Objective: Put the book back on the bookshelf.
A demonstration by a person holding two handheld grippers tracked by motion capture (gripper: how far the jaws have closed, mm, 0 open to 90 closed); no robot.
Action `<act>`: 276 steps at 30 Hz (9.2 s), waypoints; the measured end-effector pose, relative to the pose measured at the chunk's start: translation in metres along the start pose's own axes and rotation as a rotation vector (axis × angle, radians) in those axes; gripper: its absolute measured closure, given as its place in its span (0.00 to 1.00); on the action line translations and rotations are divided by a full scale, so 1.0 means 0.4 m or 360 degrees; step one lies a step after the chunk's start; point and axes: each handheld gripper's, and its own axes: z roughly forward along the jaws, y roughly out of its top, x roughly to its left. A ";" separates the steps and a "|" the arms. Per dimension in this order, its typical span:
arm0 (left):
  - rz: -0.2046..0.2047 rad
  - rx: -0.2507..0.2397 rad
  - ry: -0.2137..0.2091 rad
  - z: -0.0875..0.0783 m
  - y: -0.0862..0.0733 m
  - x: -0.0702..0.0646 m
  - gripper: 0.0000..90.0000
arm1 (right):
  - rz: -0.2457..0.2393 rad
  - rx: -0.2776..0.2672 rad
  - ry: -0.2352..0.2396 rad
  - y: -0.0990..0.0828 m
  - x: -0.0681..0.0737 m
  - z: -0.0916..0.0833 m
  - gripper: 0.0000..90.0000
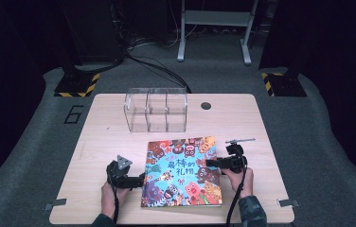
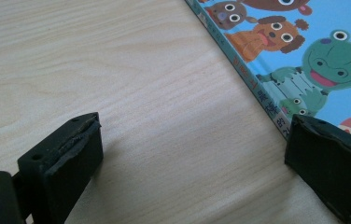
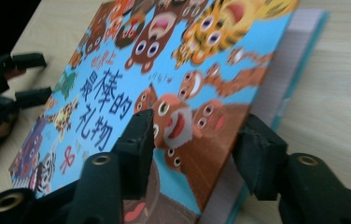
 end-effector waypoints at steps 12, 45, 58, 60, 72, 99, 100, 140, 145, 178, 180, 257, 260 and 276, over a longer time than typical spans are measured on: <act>-0.0026 -0.0015 -0.0015 0.000 -0.001 0.001 0.04 | -0.0088 0.0001 -0.0108 0.011 0.039 -0.007 0.50; -0.0103 -0.0087 -0.0316 0.012 0.012 -0.006 0.00 | -0.0232 0.0056 -0.0126 0.080 0.095 -0.031 0.49; -0.0093 -0.0084 -0.0325 0.012 0.012 -0.005 0.00 | -0.0234 0.0091 -0.0089 0.104 0.082 -0.009 0.45; -0.0092 -0.0086 -0.0325 0.012 0.012 -0.005 0.00 | -0.0239 0.0100 -0.0070 0.108 0.080 -0.003 0.44; -0.0084 -0.0089 -0.0340 0.012 0.011 -0.001 0.00 | -0.0274 0.0120 0.0009 0.164 0.087 0.029 0.40; -0.0081 -0.0088 -0.0373 0.010 0.011 0.003 0.00 | -0.0254 0.0044 0.0008 0.213 0.081 0.041 0.46; -0.0083 -0.0093 -0.0370 0.011 0.010 0.003 0.00 | -0.0243 0.0041 0.0014 0.214 0.082 0.042 0.47; -0.0076 -0.0084 -0.0393 0.009 0.010 0.003 0.00 | -0.0235 -0.0028 0.0192 0.204 0.063 0.043 0.67; -0.0082 -0.0089 -0.0397 0.010 0.010 0.003 0.00 | -0.0294 -0.0060 0.0166 0.201 0.072 0.040 0.68; -0.0221 -0.0053 -0.0547 0.009 0.033 0.020 0.00 | -0.0562 -0.0257 0.0093 0.176 0.120 -0.001 0.67; -0.0247 -0.0056 -0.0563 0.008 0.036 0.019 0.00 | -0.0581 -0.0279 0.0088 0.175 0.128 -0.005 0.67; -0.0156 -0.0096 -0.0840 -0.001 0.069 -0.007 0.10 | -0.0619 -0.0236 0.0159 0.144 0.119 -0.037 0.60; -0.0152 -0.0084 -0.0849 0.002 0.069 -0.002 0.11 | -0.0665 -0.0269 0.0161 0.138 0.126 -0.039 0.61; -0.0192 -0.0105 -0.0897 0.000 0.077 0.003 0.14 | -0.0830 -0.0410 0.0172 0.118 0.140 -0.048 0.61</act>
